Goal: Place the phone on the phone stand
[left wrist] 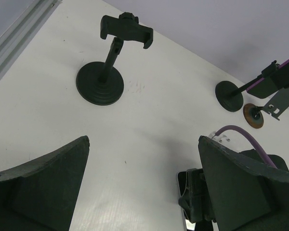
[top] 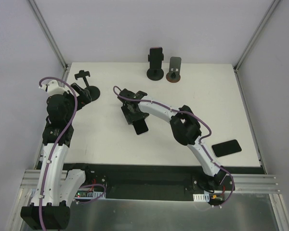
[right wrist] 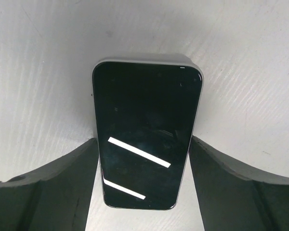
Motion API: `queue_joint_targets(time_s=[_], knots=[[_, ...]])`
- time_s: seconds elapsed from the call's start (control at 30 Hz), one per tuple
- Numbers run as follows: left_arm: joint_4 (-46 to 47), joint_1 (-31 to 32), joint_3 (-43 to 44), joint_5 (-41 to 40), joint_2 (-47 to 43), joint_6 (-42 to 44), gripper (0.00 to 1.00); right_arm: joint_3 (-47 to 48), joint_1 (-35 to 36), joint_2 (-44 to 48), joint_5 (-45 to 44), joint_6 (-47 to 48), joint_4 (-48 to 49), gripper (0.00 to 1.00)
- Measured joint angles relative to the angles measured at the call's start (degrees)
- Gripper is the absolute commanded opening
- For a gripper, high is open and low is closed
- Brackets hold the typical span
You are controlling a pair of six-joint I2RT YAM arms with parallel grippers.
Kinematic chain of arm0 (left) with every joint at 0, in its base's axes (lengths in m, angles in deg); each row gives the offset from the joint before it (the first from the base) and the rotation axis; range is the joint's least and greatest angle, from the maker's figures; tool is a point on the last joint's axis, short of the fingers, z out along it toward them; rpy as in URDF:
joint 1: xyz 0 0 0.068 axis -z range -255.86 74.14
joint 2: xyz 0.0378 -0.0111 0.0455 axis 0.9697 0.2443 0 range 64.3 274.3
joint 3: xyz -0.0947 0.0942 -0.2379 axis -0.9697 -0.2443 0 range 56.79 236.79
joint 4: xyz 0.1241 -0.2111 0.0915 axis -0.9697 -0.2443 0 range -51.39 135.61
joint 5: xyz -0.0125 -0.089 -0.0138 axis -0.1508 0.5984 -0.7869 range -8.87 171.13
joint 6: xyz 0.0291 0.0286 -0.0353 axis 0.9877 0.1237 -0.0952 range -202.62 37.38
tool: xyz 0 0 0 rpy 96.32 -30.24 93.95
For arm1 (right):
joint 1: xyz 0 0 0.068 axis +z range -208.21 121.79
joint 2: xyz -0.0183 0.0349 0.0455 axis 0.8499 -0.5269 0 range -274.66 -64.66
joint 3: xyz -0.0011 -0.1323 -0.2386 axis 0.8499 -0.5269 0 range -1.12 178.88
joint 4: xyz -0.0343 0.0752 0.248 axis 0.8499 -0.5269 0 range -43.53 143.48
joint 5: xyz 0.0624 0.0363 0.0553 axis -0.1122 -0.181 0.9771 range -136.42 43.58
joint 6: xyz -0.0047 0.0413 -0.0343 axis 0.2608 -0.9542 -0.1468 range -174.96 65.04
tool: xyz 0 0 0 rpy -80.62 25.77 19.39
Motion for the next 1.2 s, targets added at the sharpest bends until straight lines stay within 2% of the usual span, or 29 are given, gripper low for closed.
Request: queue_joint_targets(time_s=[0.07, 0.17, 0.33, 0.53, 0.63, 0.73, 0.77, 0.83, 0.93, 0.97, 1.2], knots=[[0.0, 0.0, 0.0, 0.0, 0.1, -0.1, 0.94, 0.7, 0.0, -0.3, 0.3, 0.4, -0.4, 0.82], [0.0, 0.0, 0.0, 0.0, 0.2, -0.4, 0.94, 0.9, -0.1, -0.5, 0.5, 0.8, -0.6, 0.83], [0.0, 0.0, 0.0, 0.0, 0.3, -0.9, 0.93, 1.6, -0.3, -1.0, 1.5, 1.2, -0.9, 0.83], [0.0, 0.0, 0.0, 0.1, 0.3, -1.0, 0.94, 2.4, -0.9, -1.5, 3.1, 1.5, -1.3, 0.77], [0.0, 0.0, 0.0, 0.2, 0.3, -1.0, 0.93, 3.2, -1.2, -2.0, 3.5, 1.4, -1.6, 0.70], [0.0, 0.0, 0.0, 0.4, 0.3, -1.0, 0.93, 3.7, -1.3, -2.2, 3.5, 1.4, -2.2, 0.56], [0.0, 0.0, 0.0, 0.5, 0.3, -1.0, 0.94, 3.7, -1.4, -2.2, 3.6, 1.5, -2.2, 0.44], [0.0, 0.0, 0.0, 0.6, 0.3, -1.0, 0.93, 3.7, -1.4, -2.2, 3.6, 1.5, -2.2, 0.31], [0.0, 0.0, 0.0, 0.6, 0.3, -1.0, 0.94, 3.5, -1.4, -2.2, 3.4, 1.5, -1.9, 0.05], [0.0, 0.0, 0.0, 0.6, 0.3, -1.0, 0.94, 3.0, -1.3, -1.9, 3.3, 1.6, -1.4, 0.01], [0.0, 0.0, 0.0, 0.6, 0.3, -1.0, 0.94, -10.7, -0.7, 5.6, -1.2, 2.5, 9.7, 0.01]])
